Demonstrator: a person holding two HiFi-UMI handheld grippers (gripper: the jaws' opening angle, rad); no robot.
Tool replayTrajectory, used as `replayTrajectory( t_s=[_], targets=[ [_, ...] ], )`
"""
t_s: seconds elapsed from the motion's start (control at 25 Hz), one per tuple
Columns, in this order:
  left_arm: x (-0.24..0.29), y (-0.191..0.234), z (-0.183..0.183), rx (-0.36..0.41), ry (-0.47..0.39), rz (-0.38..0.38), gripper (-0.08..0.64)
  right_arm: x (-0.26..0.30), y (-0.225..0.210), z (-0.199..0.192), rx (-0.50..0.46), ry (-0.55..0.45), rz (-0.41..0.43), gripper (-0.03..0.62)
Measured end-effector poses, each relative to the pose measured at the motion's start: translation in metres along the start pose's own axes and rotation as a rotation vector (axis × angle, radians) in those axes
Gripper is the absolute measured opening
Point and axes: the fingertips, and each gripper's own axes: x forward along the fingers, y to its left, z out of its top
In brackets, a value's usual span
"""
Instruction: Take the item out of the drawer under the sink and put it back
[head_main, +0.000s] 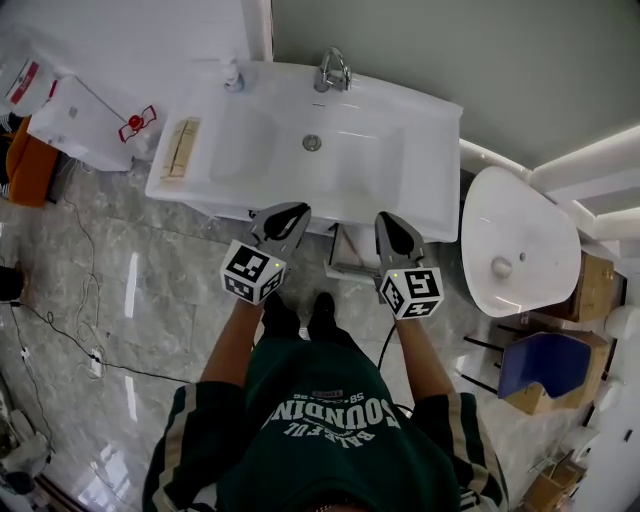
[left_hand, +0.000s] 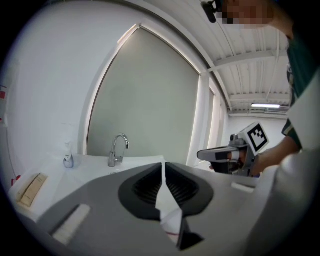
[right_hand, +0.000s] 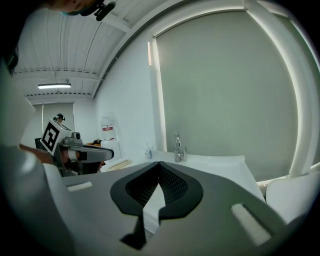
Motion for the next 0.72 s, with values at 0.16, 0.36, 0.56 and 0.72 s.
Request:
replayTrajectory(
  t_s=[0.16, 0.36, 0.56, 0.72],
  targets=[
    [0.007, -0.003, -0.008, -0.011, 0.01, -0.022, 0.071, -0.009, -0.006, -0.004, 0.008, -0.007, -0.024, 0.002],
    [0.012, -0.014, -0.015, -0.022, 0.018, -0.028, 0.071, -0.02, -0.013, -0.02, 0.001, 0.017, -0.014, 0.002],
    [0.015, -0.022, -0.025, -0.026, 0.035, -0.022, 0.071, -0.025, -0.018, -0.037, -0.013, 0.045, 0.0, 0.002],
    [0.018, -0.03, -0.045, -0.046, 0.069, -0.014, 0.071, -0.028, -0.022, -0.061, -0.012, 0.087, 0.029, 0.003]
  ],
)
